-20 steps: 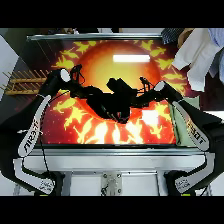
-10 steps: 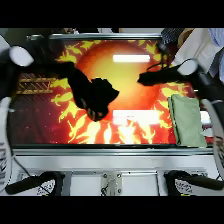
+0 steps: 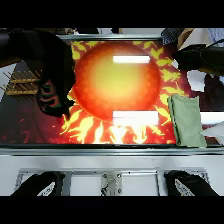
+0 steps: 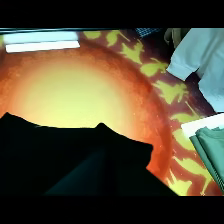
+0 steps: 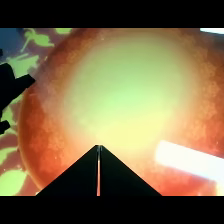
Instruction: Fold the clothes and pants, and hang the long-sleeved shirts on hangers.
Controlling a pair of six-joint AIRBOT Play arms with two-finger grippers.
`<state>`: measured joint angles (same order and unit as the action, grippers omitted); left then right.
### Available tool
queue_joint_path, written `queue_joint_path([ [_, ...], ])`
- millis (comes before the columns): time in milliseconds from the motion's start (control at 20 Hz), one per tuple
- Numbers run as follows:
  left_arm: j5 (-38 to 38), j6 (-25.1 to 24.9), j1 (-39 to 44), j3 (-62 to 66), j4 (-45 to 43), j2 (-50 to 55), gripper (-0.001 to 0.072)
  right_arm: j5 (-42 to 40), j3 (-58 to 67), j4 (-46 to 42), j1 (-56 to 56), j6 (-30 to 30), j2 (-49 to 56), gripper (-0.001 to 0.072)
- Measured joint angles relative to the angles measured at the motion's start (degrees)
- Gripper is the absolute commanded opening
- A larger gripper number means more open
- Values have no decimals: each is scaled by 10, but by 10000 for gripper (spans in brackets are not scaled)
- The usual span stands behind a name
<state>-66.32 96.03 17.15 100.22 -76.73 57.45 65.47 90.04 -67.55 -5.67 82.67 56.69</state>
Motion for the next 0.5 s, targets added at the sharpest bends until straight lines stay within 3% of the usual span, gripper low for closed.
queue_joint_path([
  [50,7,2,7,-8,-3,5,16,4,-6,-5,0,3,1,49],
  [100,14,4,12,-13,-5,12,16,9,-15,-8,0,9,4,220],
  [150,21,5,14,-17,-9,22,16,12,-26,-7,0,10,9,453],
  [200,23,5,13,-21,-9,34,16,13,-41,-3,0,12,15,589],
  [500,-30,2,-94,-36,-16,80,15,9,-160,64,-15,16,93,583],
])
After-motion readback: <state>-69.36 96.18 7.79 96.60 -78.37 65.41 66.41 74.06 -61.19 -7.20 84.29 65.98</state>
